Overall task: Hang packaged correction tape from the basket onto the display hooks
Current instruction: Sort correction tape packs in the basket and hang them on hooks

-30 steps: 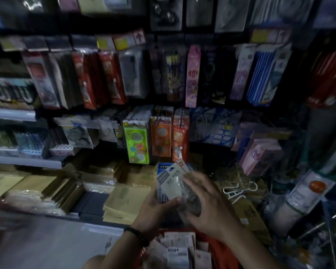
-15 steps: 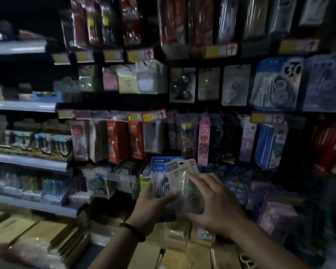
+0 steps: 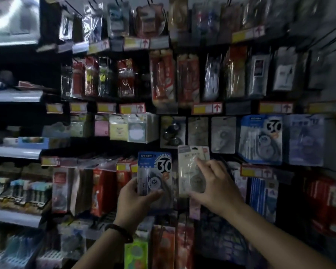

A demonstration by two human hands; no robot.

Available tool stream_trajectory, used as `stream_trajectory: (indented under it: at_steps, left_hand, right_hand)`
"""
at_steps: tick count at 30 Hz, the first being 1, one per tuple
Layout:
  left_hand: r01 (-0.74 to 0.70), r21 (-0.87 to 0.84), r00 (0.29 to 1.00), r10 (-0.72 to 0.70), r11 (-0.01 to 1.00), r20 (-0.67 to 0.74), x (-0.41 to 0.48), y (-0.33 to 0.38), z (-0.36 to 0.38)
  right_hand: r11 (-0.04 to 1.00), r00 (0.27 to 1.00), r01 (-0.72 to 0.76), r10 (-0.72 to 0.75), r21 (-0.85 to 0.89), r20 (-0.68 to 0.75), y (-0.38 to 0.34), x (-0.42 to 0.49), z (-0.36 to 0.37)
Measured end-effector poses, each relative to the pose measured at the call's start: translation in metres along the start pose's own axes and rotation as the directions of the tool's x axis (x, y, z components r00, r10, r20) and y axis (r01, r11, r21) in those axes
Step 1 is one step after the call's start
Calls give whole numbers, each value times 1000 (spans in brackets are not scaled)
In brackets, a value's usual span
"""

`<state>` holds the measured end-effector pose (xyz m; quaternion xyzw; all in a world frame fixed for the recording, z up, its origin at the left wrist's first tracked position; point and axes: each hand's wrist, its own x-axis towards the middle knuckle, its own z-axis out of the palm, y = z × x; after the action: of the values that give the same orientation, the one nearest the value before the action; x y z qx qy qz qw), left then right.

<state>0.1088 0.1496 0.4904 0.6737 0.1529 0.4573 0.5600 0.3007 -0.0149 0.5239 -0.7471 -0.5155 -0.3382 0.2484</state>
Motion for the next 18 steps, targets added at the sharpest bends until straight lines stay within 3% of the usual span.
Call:
stream_trajectory:
  at_steps: [8, 14, 18]
  left_hand:
    - [-119, 87, 991, 123, 989, -46, 60, 25, 12]
    - [-93, 22, 996, 93, 995, 13, 81, 27, 23]
    - [-78, -21, 996, 79, 997, 40, 90, 23, 29]
  right_hand:
    - [986, 997, -63, 53, -157, -64, 27, 82, -12]
    - [961, 981, -56, 3, -271, -194, 37, 107, -6]
    - [934, 984, -55, -9, -353, -177, 47, 120, -2]
